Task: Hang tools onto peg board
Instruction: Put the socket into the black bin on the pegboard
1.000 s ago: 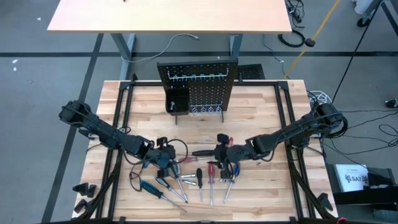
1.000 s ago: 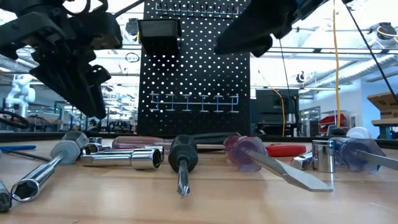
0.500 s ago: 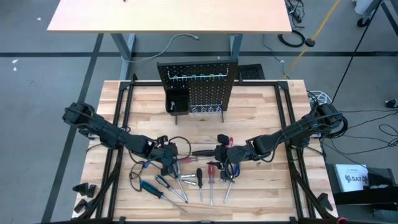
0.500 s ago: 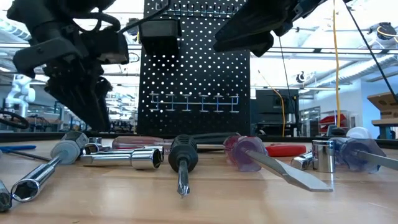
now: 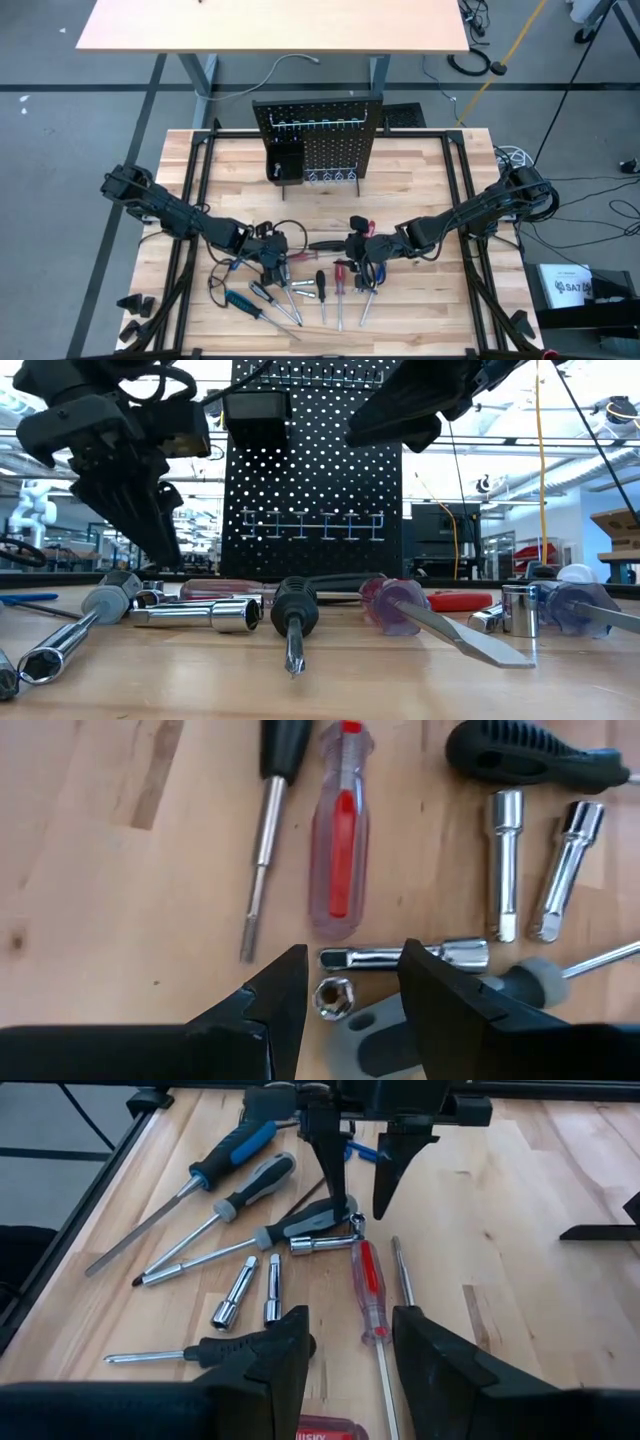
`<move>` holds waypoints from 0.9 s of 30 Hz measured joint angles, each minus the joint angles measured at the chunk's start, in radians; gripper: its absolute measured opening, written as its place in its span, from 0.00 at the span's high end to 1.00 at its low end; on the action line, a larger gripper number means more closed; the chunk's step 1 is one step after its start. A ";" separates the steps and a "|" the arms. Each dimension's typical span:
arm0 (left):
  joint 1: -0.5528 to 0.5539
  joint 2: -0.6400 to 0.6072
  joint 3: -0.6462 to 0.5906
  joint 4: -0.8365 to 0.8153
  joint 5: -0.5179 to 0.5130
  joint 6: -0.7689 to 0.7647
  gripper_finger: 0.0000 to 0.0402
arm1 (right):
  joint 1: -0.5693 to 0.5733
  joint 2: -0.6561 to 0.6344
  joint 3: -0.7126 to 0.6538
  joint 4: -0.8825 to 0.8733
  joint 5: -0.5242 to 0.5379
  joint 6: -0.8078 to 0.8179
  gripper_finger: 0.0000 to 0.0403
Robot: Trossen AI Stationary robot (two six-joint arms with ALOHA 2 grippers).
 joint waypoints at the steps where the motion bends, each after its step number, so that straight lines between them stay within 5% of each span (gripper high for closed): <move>1: 0.000 0.004 0.000 -0.001 0.000 0.000 0.60 | 0.000 0.000 0.000 -0.002 0.000 0.000 0.66; 27: -0.003 0.100 0.001 -0.030 0.032 -0.016 0.60 | 0.000 0.000 0.000 -0.003 0.000 0.013 0.66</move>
